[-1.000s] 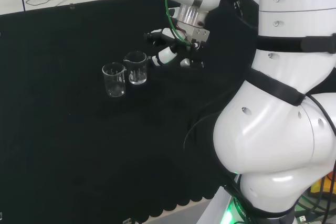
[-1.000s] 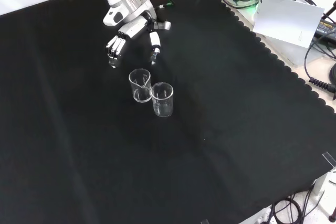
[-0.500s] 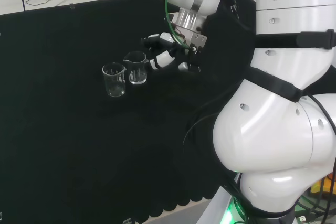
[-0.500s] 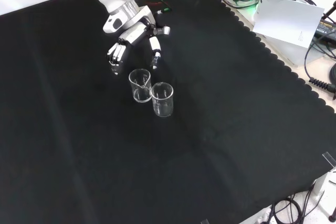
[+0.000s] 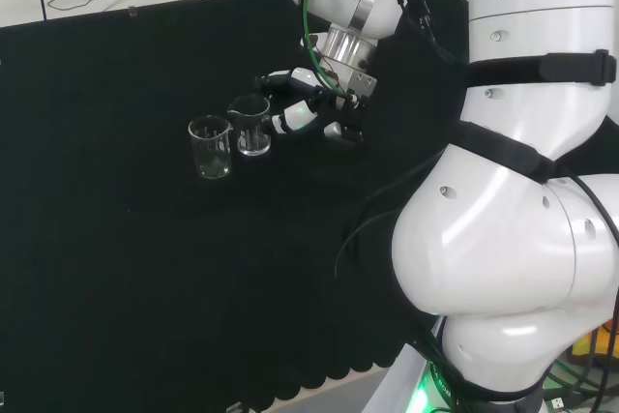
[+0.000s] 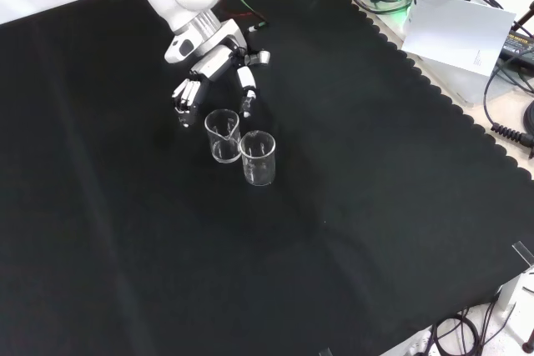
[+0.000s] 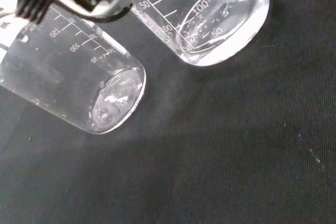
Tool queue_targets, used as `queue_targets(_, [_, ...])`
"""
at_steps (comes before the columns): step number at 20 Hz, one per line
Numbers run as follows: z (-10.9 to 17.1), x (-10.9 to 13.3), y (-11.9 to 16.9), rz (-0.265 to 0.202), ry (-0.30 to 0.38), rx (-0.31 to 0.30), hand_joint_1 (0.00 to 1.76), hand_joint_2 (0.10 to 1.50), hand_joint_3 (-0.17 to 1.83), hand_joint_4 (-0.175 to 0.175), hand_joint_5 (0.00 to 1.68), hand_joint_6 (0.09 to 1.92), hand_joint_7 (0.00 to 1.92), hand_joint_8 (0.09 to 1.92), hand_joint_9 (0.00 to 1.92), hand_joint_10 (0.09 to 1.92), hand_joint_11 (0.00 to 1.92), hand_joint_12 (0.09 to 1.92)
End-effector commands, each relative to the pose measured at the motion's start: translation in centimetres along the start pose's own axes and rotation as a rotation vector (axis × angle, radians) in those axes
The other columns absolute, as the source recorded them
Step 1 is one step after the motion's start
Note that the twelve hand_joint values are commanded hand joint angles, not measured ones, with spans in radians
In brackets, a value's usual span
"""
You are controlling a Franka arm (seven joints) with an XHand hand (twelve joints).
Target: Pick up the beaker on the right.
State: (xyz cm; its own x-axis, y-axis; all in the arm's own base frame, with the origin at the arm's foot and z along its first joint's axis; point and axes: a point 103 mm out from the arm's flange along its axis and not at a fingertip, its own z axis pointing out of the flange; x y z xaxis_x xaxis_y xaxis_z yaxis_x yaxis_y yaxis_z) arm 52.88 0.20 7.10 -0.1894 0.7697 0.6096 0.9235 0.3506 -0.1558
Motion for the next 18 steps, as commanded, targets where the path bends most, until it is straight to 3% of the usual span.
queue_targets(1, [0.4, -0.1, 0.6, -0.008, 0.036, -0.022, 0.88, 0.54, 0.61, -0.041, 0.41, 0.09, 0.23, 0.65, 0.36, 0.66, 0.0, 1.4])
queue_targets(18, [1.6, 0.2, 1.4, -0.071, 0.078, -0.037, 0.89, 0.54, 0.61, -0.04, 0.43, 0.09, 0.24, 0.65, 0.39, 0.65, 0.01, 1.38])
